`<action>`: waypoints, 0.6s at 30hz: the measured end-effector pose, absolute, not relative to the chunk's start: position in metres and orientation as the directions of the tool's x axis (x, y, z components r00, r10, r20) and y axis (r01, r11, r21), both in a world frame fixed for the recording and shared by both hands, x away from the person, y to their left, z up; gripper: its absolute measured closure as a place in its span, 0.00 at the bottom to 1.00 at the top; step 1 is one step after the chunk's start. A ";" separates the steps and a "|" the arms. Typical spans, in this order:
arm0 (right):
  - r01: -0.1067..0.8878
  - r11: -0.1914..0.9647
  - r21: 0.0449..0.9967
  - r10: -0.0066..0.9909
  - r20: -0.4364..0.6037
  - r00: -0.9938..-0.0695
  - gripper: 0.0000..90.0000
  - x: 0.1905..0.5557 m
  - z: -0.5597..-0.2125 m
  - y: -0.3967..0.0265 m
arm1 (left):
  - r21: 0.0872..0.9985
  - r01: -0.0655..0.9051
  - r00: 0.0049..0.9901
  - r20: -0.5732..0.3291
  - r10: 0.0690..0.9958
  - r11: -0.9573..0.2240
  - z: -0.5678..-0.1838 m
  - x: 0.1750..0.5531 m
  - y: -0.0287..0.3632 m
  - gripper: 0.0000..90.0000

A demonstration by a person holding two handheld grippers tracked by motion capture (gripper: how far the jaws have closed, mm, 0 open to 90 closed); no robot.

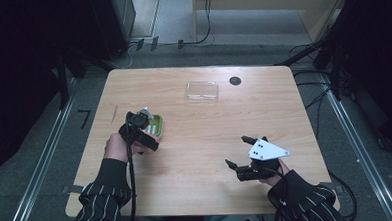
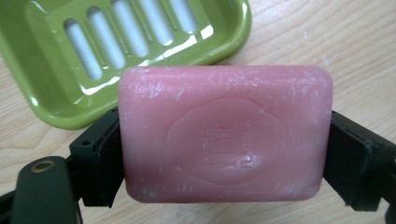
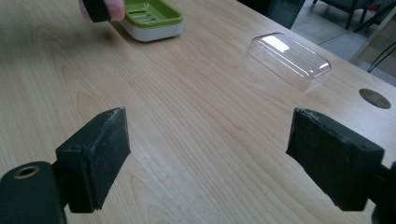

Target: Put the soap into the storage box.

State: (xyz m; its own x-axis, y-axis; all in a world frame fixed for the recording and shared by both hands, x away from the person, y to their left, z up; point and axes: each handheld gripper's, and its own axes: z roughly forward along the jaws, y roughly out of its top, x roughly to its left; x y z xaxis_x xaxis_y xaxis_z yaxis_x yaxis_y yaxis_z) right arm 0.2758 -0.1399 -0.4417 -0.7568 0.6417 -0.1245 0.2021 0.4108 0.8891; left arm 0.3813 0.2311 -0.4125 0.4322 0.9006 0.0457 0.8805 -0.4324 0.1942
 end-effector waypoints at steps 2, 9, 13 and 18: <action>0.201 0.411 0.889 0.641 -0.125 -0.757 0.15 0.276 -0.442 -0.140 | 0.199 0.881 0.430 0.045 0.902 -0.430 -0.411 0.383 0.233 0.15; 0.202 0.411 0.889 0.642 -0.125 -0.757 0.15 0.276 -0.442 -0.140 | 0.210 0.883 0.421 0.044 0.906 -0.420 -0.410 0.390 0.235 0.15; 0.202 0.411 0.889 0.642 -0.124 -0.757 0.15 0.276 -0.442 -0.140 | 0.215 0.886 0.412 0.042 0.910 -0.411 -0.410 0.392 0.237 0.15; 0.203 0.411 0.889 0.642 -0.124 -0.757 0.15 0.276 -0.442 -0.140 | 0.220 0.886 0.407 0.048 0.912 -0.407 -0.408 0.396 0.240 0.15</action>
State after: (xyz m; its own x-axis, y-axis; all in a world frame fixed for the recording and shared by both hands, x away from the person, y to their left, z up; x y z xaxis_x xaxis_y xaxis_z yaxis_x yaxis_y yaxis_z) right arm 0.2756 -0.1402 -0.4418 -0.7565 0.6420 -0.1244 0.2028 0.4111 0.8887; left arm 0.3960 0.2402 -0.4081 0.4072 0.9120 0.0485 0.8863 -0.4075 0.2200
